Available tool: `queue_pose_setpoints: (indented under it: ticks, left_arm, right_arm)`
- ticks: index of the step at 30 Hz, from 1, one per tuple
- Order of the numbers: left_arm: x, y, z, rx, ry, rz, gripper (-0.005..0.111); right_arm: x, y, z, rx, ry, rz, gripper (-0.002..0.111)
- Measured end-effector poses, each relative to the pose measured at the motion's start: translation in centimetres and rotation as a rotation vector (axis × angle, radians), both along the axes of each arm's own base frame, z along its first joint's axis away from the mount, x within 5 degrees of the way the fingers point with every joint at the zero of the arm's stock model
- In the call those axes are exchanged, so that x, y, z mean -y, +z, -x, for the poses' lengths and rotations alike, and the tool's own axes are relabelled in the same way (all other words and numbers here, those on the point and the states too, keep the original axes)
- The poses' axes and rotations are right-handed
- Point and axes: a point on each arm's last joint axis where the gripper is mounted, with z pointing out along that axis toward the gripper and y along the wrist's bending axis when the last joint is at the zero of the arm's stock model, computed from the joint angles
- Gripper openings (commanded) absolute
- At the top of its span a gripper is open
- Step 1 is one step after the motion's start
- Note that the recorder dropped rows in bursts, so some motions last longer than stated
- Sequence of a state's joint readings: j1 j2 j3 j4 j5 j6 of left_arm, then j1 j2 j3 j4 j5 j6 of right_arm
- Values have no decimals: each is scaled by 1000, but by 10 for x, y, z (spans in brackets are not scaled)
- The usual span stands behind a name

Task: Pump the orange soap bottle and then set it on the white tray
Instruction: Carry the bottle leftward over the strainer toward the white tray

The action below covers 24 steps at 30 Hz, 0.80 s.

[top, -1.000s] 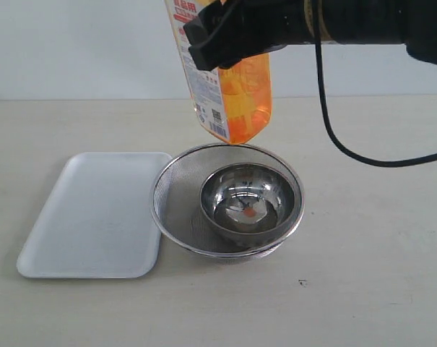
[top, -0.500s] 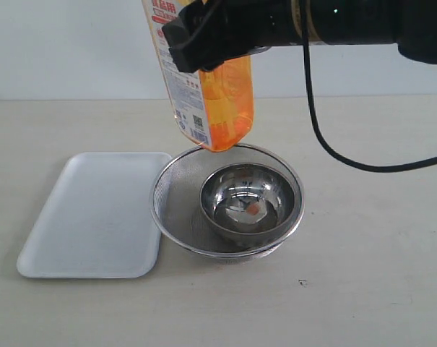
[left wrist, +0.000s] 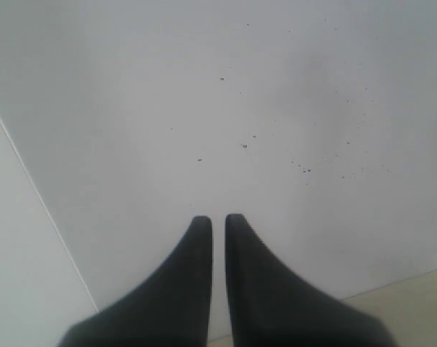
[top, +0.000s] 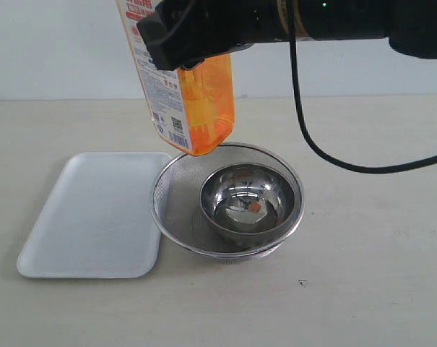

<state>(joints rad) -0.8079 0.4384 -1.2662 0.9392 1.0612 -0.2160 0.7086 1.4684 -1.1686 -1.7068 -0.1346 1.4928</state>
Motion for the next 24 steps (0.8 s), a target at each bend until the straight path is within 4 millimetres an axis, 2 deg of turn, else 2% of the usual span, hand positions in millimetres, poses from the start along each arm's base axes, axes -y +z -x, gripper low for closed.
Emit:
queue_pose_setpoints:
  ticks: [14,18,24]
  left_arm:
    - [0,0,0,0,0,0,5]
    - [0,0,0,0,0,0,5]
    - [0,0,0,0,0,0,5]
  right_arm:
    - [-26,-11,-16,-66,85,-20,0]
    - [-40,-8,-13,-53,119,-26,0]
    - [-66,-14,-4,-43,170,-6,0]
